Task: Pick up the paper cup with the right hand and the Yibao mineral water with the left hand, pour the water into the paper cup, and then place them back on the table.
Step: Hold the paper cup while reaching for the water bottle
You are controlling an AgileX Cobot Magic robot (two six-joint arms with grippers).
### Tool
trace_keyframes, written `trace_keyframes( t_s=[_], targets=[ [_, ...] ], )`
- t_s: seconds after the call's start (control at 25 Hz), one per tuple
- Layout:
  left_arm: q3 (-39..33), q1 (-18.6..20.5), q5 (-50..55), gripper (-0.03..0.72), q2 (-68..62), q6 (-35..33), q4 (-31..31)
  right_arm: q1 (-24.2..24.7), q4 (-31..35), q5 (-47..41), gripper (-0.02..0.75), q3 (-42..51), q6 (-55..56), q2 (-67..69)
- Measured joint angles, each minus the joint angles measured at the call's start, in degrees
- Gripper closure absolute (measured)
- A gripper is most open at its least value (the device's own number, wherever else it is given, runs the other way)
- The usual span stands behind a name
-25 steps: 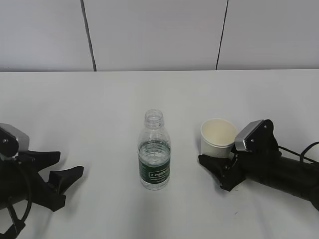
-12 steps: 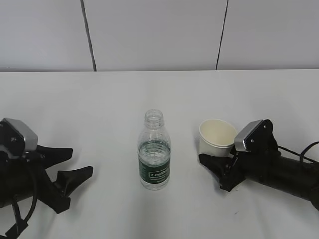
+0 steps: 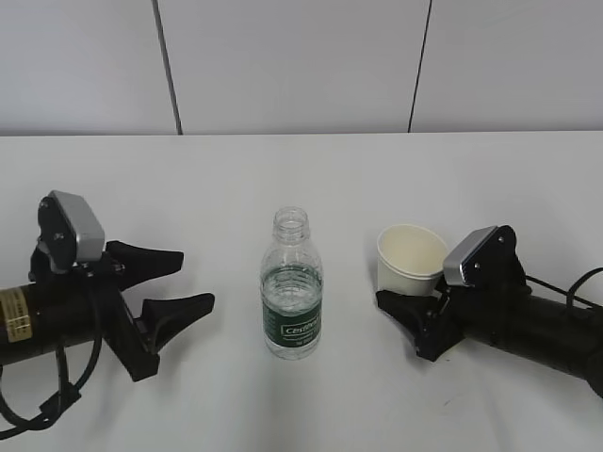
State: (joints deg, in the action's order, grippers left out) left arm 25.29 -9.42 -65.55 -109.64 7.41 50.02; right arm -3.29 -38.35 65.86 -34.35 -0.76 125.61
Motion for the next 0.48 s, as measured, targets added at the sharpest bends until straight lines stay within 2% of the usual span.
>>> trace_keyframes(
  t_s=[0.24, 0.32, 0.48],
  targets=[
    [4.21, -6.32, 0.0, 0.219, -4.43, 1.05, 0.38, 0.0, 0.0, 0.0, 0.224, 0.0, 0.0, 0.0],
    [5.29, -8.39, 0.06, 0.219, -5.61, 3.55, 0.65, 0.0, 0.0, 0.0, 0.225, 0.0, 0.0, 0.0],
    [7.03, -9.94, 0.06, 0.185, -6.17, 8.83, 1.77, 0.0, 0.0, 0.0, 0.225, 0.0, 0.0, 0.0]
  ],
)
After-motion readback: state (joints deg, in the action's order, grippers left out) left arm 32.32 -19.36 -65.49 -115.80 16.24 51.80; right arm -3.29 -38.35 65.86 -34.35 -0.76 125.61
